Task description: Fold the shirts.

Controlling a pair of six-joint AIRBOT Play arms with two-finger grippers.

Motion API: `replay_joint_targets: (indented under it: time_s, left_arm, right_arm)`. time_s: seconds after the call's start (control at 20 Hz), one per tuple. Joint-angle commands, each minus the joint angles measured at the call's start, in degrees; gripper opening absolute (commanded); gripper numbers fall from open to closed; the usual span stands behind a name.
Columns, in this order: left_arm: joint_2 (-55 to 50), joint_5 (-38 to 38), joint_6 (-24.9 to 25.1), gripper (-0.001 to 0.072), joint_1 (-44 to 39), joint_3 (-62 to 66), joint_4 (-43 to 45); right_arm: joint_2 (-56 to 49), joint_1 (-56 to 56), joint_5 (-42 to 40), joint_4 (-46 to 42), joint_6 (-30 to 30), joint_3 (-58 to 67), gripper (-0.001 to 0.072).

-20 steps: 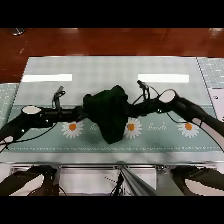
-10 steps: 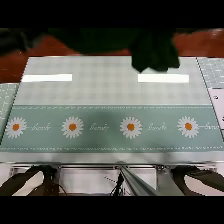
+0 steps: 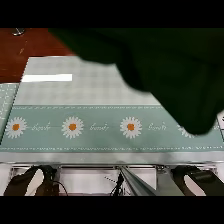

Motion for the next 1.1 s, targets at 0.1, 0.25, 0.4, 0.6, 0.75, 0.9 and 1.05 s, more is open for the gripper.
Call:
replay_joint_targets:
  time_s: [0.1, 0.25, 0.4, 0.6, 0.75, 0.9, 1.05]
  left_arm:
    - [11.9, -14.6, -4.9, 0.0032, 0.9, -4.7, 10.5]
    - [17.4, -21.4, -7.0, 0.0033, 0.7, -17.3, 10.6]
    - [22.3, -21.5, -8.0, 0.0033, 0.7, -36.2, 10.7]
    - [21.0, -18.3, 1.1, 0.0033, -0.5, -61.5, 9.9]
    - [15.1, -6.3, 3.7, 0.0033, -5.0, -73.2, 6.3]
    - [6.2, 8.2, 5.2, 0.0033, -10.9, -74.6, 5.4]
    - [-4.7, 19.1, 8.6, 0.0034, -16.1, -73.1, 2.4]
  right_arm:
    - [11.6, 0.0, 5.7, 3.1, 3.5, -12.7, 0.0023]
    - [15.6, 0.0, 3.7, 7.4, 4.2, -26.3, 0.0022]
    - [16.9, 0.0, -2.2, 10.7, 4.2, -40.6, 0.0023]
    - [13.1, 0.0, -15.3, 11.9, 2.0, -55.5, 0.0023]
    - [3.5, 0.0, -22.7, 12.1, -0.7, -58.7, 0.0023]
    - [-9.5, 0.0, -31.5, 18.3, -5.8, -58.7, 0.0023]
    - [-23.1, 0.0, -38.2, 28.0, -11.3, -55.8, 0.0023]
